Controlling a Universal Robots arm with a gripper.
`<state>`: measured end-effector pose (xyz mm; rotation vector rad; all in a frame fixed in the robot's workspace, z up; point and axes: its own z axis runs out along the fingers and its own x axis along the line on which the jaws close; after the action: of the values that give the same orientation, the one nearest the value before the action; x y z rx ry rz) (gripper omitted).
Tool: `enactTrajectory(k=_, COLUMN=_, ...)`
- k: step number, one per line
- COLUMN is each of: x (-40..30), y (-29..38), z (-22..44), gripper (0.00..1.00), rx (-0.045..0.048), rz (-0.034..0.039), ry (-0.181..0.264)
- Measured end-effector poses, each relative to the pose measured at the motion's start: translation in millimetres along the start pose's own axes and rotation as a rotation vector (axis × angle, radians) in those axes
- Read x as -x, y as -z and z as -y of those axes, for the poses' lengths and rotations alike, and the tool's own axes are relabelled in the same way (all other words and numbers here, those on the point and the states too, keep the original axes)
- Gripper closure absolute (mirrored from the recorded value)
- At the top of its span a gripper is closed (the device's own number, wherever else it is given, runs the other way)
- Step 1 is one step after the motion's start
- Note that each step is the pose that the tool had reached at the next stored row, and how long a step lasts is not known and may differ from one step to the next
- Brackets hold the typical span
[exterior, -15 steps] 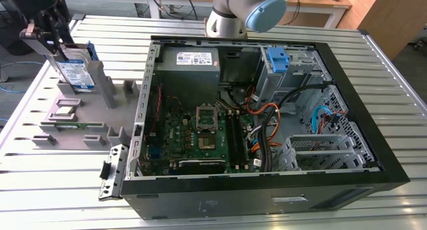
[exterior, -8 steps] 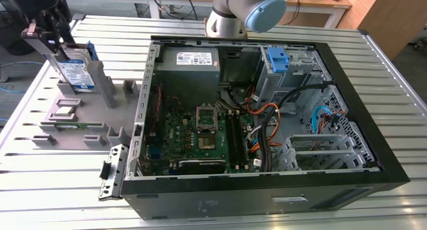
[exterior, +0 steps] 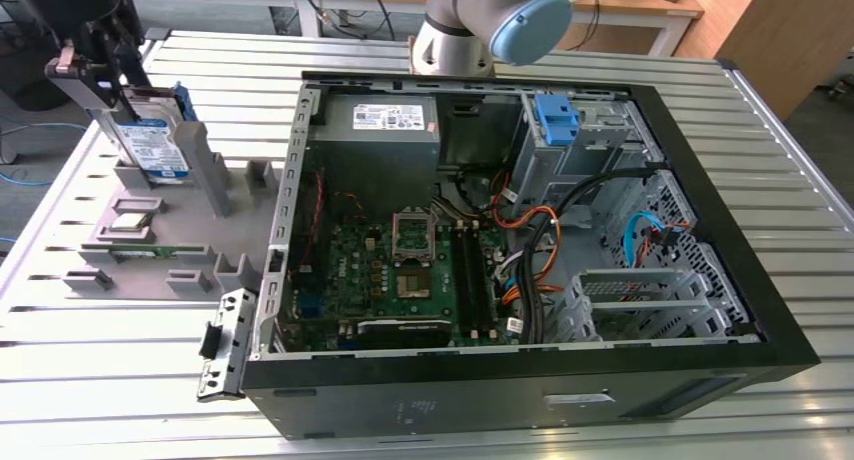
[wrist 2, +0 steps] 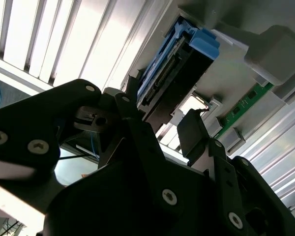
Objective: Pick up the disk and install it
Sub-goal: 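Pick up the disk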
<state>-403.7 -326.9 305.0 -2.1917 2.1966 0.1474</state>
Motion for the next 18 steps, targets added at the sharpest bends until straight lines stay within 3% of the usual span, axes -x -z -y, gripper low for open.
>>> enactTrajectory(k=18, x=2.1, y=1.6, z=-0.1, gripper=0.41, rx=-0.0002, rz=-0.0004, ry=0.0)
